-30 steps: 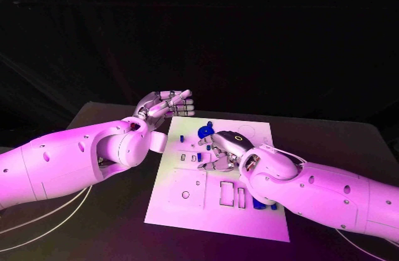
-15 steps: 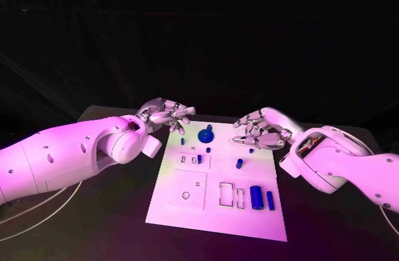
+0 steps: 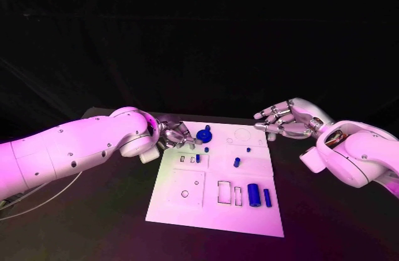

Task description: Assemble the parts on the task board

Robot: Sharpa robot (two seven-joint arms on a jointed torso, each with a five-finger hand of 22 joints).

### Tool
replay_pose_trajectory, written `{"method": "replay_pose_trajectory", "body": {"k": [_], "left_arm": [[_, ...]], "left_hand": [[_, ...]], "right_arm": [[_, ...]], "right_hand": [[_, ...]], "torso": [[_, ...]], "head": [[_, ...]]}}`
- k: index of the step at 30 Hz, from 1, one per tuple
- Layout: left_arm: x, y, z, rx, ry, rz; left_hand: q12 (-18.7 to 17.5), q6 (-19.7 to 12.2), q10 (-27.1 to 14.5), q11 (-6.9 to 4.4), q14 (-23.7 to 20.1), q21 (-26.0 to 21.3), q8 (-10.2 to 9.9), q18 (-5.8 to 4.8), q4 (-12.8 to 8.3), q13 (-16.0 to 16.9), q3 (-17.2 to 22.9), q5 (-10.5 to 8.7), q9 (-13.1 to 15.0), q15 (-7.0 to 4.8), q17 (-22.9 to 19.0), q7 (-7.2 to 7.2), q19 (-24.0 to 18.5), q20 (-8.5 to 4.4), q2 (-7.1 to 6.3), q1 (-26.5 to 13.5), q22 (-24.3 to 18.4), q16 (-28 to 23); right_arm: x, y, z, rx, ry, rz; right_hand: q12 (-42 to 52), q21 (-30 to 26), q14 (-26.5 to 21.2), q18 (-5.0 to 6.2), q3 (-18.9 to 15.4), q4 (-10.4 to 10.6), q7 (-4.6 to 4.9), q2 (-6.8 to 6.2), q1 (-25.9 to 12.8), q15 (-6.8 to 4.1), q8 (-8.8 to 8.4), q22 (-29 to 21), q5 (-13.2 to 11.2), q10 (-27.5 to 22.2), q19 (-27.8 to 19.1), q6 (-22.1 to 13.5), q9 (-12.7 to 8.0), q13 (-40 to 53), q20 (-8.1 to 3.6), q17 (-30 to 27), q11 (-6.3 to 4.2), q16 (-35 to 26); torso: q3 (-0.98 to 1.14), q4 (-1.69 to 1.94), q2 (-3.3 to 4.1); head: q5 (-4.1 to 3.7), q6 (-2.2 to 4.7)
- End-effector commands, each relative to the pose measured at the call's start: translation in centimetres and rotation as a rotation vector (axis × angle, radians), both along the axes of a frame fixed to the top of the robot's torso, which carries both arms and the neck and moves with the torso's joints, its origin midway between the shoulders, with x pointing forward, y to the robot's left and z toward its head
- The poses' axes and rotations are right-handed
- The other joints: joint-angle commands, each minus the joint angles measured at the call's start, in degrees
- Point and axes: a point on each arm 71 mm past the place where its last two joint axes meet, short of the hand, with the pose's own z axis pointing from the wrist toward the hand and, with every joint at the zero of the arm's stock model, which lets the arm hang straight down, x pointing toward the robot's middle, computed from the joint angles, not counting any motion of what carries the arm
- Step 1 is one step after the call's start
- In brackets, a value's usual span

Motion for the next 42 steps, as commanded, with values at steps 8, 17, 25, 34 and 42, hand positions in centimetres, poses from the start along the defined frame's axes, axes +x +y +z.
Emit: {"method": "replay_pose_trajectory", "body": {"k": [8, 17, 25, 34, 42], "left_arm": [[1.1, -1.3, 0.1, 0.319, 0.024, 0.019], [1.5, -2.2, 0.4, 0.352, 0.02, 0.005], [1.5, -2.9, 0.2, 0.371, 0.04, -0.025], [1.9, -3.6, -0.2, 0.382, 0.062, -0.039], [2.1, -3.7, -0.4, 0.393, 0.075, -0.047]], "left_hand": [[5.88, -2.19, 0.73, -0.51, 0.02, 1.15, 4.67, -1.15, 0.06, 6.19, -4.72, 0.21, 5.5, -0.48, 0.78, -0.5, 3.93, -0.35, 0.46, -3.16, 9.54, -0.1], [7.1, -3.52, 0.6, -0.57, 0.07, 1.5, 6.6, -1.29, 0.14, 7.46, -6.93, 0.14, 8.33, -0.57, 1.15, -0.67, 4.17, -0.4, 1.44, -4.18, 10.33, -0.32], [7.25, -3.72, 0.59, -0.58, 0.08, 1.57, 6.83, -1.32, 0.11, 7.62, -7.24, 0.14, 8.73, -0.58, 1.2, -0.68, 4.23, -0.4, 1.59, -4.26, 10.49, -0.37], [7.04, -4.11, 0.26, -0.57, 0.07, 1.63, 7.15, -1.35, 0.01, 7.37, -7.43, 0.15, 9.32, -0.57, 1.23, -0.66, 4.28, -0.39, 1.97, -3.78, 10.65, -0.47], [6.5, -4.32, -0.18, -0.54, 0.07, 1.68, 7.28, -1.37, 0.0, 6.72, -7.55, 0.15, 9.6, -0.55, 1.24, -0.64, 4.32, -0.37, 2.12, -3.56, 10.75, -0.53]], "right_arm": [[0.2, -0.5, 0.1, 0.02, 0.006, -0.015], [0.3, -0.7, 0.0, 0.009, 0.006, -0.022], [0.5, -0.5, -0.1, 0.001, 0.007, -0.02], [0.6, -0.5, -0.2, -0.003, 0.007, -0.021], [0.5, -0.4, -0.2, -0.017, -0.005, -0.014]], "right_hand": [[-0.79, -1.31, 0.45, 0.26, -0.28, -0.38, 0.49, 0.33, 0.45, 0.17, -0.22, -1.13, 1.02, 0.17, 0.53, 0.3, -0.2, -1.29, 0.16, -0.06, 0.3, -1.93], [-0.9, -1.78, 0.58, 0.26, -0.4, -0.4, 0.55, 0.29, 0.38, 0.23, -0.16, -1.6, 1.78, 0.13, 0.65, 0.21, -0.26, -1.82, 0.24, 0.01, 0.36, -2.66], [-0.98, -2.11, 0.69, 0.27, -0.42, -0.44, 0.56, 0.3, 0.42, 0.26, -0.07, -1.96, 2.53, 0.08, 0.76, 0.2, -0.29, -2.22, 0.27, 0.08, 0.37, -3.2], [-1.04, -2.28, 0.68, 0.26, -0.43, -0.46, 0.58, 0.3, 0.44, 0.28, -0.05, -2.13, 2.75, 0.0, 0.77, 0.15, -0.31, -2.42, 0.29, 0.11, 0.4, -3.48], [-1.17, -2.59, 0.64, 0.27, -0.31, -0.55, 0.58, 0.44, 0.64, 0.31, 0.07, -2.42, 3.11, -0.11, 0.77, 0.24, -0.31, -2.77, 0.32, 0.15, 0.39, -3.97]], "torso": [[0.17, -0.22, 0.16], [0.23, -0.14, 0.27], [0.41, -0.23, 0.41], [0.49, -0.49, 0.51], [0.51, -0.44, 0.56]], "head": [[-0.19, -0.55], [-0.35, -1.05], [-0.23, -1.33], [-0.21, -1.57], [-0.26, -1.8]]}}
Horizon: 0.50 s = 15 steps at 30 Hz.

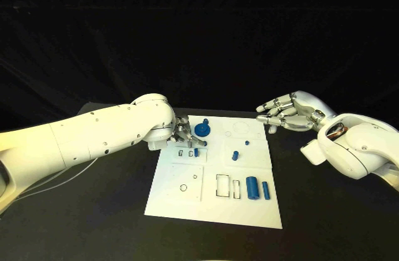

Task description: Assemble the parts on the task board

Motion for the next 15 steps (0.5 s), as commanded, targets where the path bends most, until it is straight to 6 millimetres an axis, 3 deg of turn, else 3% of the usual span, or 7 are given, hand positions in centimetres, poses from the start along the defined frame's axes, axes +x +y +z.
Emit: {"method": "replay_pose_trajectory", "body": {"k": [1, 15], "left_arm": [[-0.09, -0.2, -0.12, 0.024, 0.026, -0.026], [0.02, -0.62, -0.42, 0.038, 0.045, -0.04]], "left_hand": [[-0.54, -0.75, -0.78, 0.03, -0.12, 0.42, 0.47, -0.48, -0.08, -0.29, -0.38, 0.15, 0.39, -0.35, 0.05, 0.06, 4.14, -0.16, 0.71, 0.57, 10.84, -0.3], [-0.78, -1.28, -1.2, 0.08, -0.1, 0.49, 0.92, -0.51, -0.2, -0.6, -0.45, 0.15, 1.25, -0.31, 0.18, 0.1, 4.18, -0.1, 1.18, 1.67, 11.0, -0.38]], "right_arm": [[-0.03, 0.15, 0.06, -0.023, -0.019, 0.011], [0.0, 0.35, 0.08, -0.034, -0.029, 0.016]], "right_hand": [[-0.4, -0.26, 0.39, 0.25, 0.02, -0.27, 0.43, 0.11, 0.36, 0.12, 0.11, -0.17, 0.3, -0.11, 0.35, 0.02, -0.06, -0.2, -0.08, 0.09, 0.39, -0.38], [-0.51, -0.65, 0.23, 0.24, 0.07, -0.32, 0.46, 0.13, 0.47, 0.18, 0.2, -0.51, 0.52, -0.13, 0.25, 0.03, -0.09, -0.59, -0.02, 0.09, 0.43, -1.01]], "torso": [[0.01, 0.0, 0.05], [0.06, 0.03, 0.09]], "head": [[-0.16, -0.03], [-0.18, -0.36]]}}
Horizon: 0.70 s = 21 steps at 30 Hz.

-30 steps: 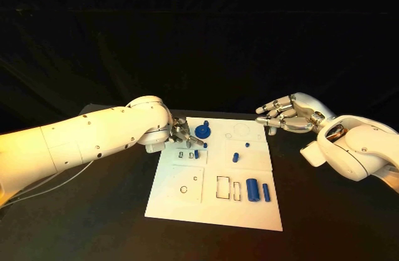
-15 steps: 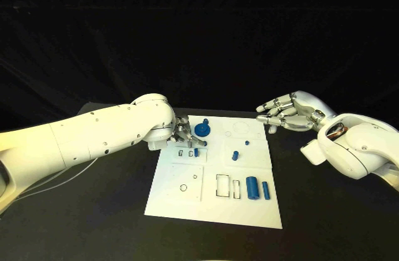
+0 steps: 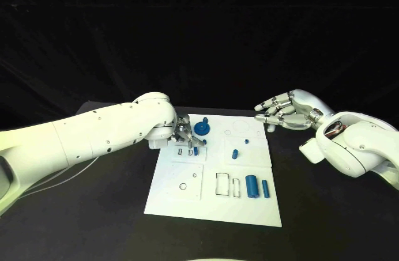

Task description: Assemble the parts on the task board

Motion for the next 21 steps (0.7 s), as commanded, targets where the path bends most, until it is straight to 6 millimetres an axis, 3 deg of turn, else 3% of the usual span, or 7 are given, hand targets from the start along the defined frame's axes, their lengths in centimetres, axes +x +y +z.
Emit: {"method": "replay_pose_trajectory", "body": {"k": [1, 14, 21], "left_arm": [[-0.1, -0.19, -0.13, 0.018, 0.019, -0.021], [-0.23, -0.57, -0.32, 0.016, 0.04, -0.034], [-0.23, -0.67, -0.57, 0.022, 0.05, -0.037]], "left_hand": [[-0.41, -0.37, -0.53, -0.08, -0.1, 0.27, 0.24, -0.51, -0.11, -0.17, -0.23, 0.15, 0.09, -0.31, 0.06, 0.0, 4.18, -0.1, 0.05, 0.53, 11.01, -0.38], [-0.38, -0.53, -0.58, -0.07, -0.1, 0.38, 0.37, -0.56, -0.13, -0.13, -0.24, 0.15, 0.35, -0.3, 0.08, 0.01, 4.29, -0.08, 0.19, 0.87, 11.28, -0.43], [-0.28, -0.69, -0.58, -0.07, -0.08, 0.43, 0.55, -0.58, -0.2, -0.04, -0.22, 0.16, 0.69, -0.29, 0.16, 0.01, 4.34, -0.07, 0.34, 1.39, 11.39, -0.44]], "right_arm": [[0.01, 0.03, 0.03, -0.014, -0.01, 0.004], [0.04, 0.25, -0.02, -0.015, -0.007, 0.009], [0.04, 0.27, -0.04, -0.015, -0.006, 0.01]], "right_hand": [[-0.31, -0.42, 0.23, 0.24, 0.07, -0.32, 0.47, 0.15, 0.49, 0.18, 0.2, -0.16, 0.3, -0.12, 0.26, 0.01, -0.1, -0.17, -0.02, 0.09, 0.43, -0.42], [-0.36, -0.65, 0.29, 0.26, 0.16, -0.33, 0.48, 0.23, 0.57, 0.19, 0.26, -0.4, 0.79, -0.07, 0.29, 0.02, -0.12, -0.46, 0.01, 0.13, 0.43, -0.8], [-0.37, -0.76, 0.35, 0.27, 0.22, -0.38, 0.47, 0.25, 0.67, 0.18, 0.31, -0.52, 1.03, -0.03, 0.33, 0.05, -0.13, -0.61, 0.01, 0.16, 0.41, -0.99]], "torso": [[0.04, 0.03, 0.04], [0.09, 0.07, 0.05], [0.02, 0.09, 0.08]], "head": [[-0.02, 0.03], [-0.04, -0.33], [-0.15, -0.43]]}}
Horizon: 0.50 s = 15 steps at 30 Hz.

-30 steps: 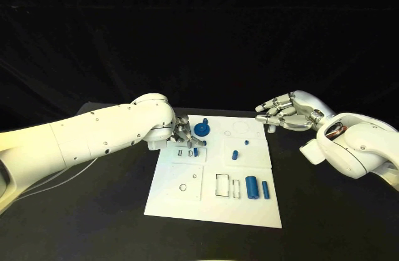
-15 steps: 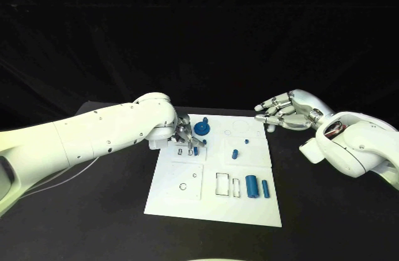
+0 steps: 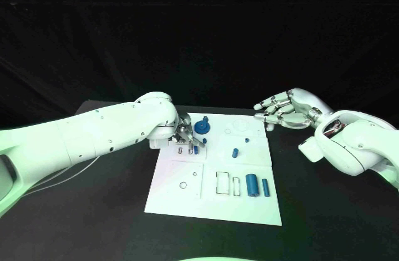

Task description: Assemble the parts on the task board

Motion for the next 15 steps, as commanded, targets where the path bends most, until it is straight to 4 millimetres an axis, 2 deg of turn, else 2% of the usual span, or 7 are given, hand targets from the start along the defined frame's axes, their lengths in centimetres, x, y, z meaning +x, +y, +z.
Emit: {"method": "replay_pose_trajectory", "body": {"k": [1, 15], "left_arm": [[-0.12, -0.23, -0.2, 0.008, 0.026, -0.016], [-0.13, -0.34, -0.39, 0.004, 0.042, -0.015]], "left_hand": [[0.06, -0.28, -0.29, 0.04, -0.08, 0.2, 0.34, -0.58, -0.2, 0.06, -0.22, 0.15, 0.11, -0.29, 0.08, 0.01, 4.34, -0.07, 0.02, 0.53, 11.4, -0.22], [-0.06, -0.75, -0.52, 0.07, -0.05, 0.2, 0.66, -0.57, -0.43, -0.1, 0.2, 0.17, 0.85, -0.27, 0.2, 0.04, 4.31, -0.03, 0.67, 2.04, 11.39, -0.32]], "right_arm": [[0.0, 0.06, -0.01, -0.009, -0.003, 0.006], [0.0, 0.06, -0.04, -0.009, -0.001, 0.005]], "right_hand": [[-0.37, -0.32, 0.36, 0.27, 0.05, -0.22, 0.52, 0.02, 0.45, 0.18, 0.31, -0.09, 0.38, -0.02, 0.34, 0.0, -0.09, -0.1, 0.01, 0.06, 0.4, -0.28], [-0.36, -0.39, 0.38, 0.27, 0.09, -0.21, 0.5, 0.06, 0.48, 0.18, 0.36, -0.18, 0.52, 0.06, 0.36, 0.06, -0.08, -0.2, 0.02, 0.07, 0.39, -0.41]], "torso": [[-0.04, 0.04, 0.03], [-0.02, 0.08, 0.01]], "head": [[-0.13, -0.11], [-0.05, -0.46]]}}
